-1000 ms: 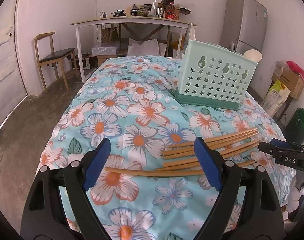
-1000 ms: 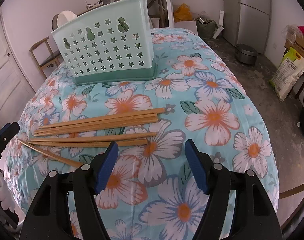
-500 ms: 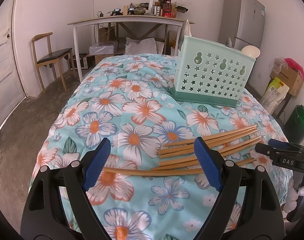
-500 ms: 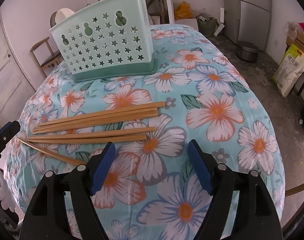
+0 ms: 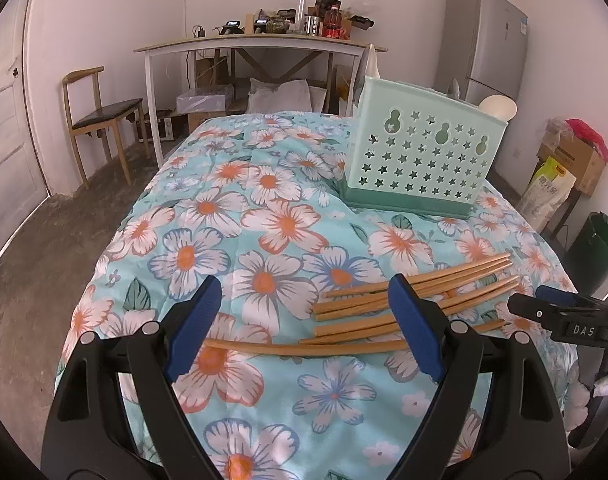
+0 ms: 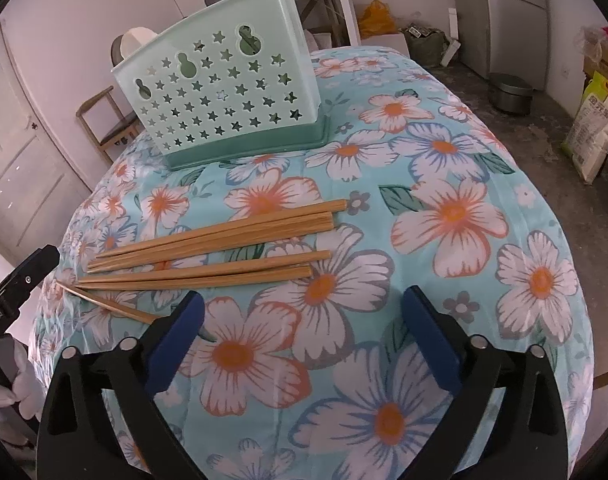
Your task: Organize utensils
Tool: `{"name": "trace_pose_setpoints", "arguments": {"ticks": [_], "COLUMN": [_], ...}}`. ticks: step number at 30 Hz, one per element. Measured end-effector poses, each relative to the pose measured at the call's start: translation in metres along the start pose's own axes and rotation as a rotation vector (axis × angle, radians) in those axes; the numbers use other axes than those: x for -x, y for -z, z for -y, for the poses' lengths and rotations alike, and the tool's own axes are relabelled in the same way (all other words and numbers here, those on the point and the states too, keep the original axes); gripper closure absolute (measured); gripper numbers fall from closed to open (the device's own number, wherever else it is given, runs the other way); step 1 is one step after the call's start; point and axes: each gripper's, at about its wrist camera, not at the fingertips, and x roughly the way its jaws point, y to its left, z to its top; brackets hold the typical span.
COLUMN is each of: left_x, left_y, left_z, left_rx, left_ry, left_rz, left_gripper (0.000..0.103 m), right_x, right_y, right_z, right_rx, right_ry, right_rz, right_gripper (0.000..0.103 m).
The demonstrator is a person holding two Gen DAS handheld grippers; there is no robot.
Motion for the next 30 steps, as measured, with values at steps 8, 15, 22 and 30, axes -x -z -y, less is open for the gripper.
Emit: {"name": "trace_pose_setpoints", "arguments": {"ticks": [8,15,22,30], "left_x": [0.002,0.016,0.042,0.052], "left_y": [-0.001,-0.003,0.011,0.03], "left_z": [0.0,0.002,-0.001,0.004], "left_rx": [0.002,-0.017,-0.06,-0.099], "left_ry": [0.003,0.018,0.047,0.129], "left_rz": [0.004,0.026,0.039,0.024], "left_gripper": [0.022,0.022,0.022,0.022], "right_x": [0.002,0.004,0.005,0.023], "right_y": [0.001,0.002,0.002,-0.003], "right_z": [0.004,0.006,0.007,-0.008], "right_rx": [-0.028,-0.03,-0.022,0.005], "right_ry": [-0.03,-0.046,-0.05,-0.116], "right_rz": [0.018,0.031,0.01,0.014], "right_gripper": [0.006,0.006,0.006,0.007]}}
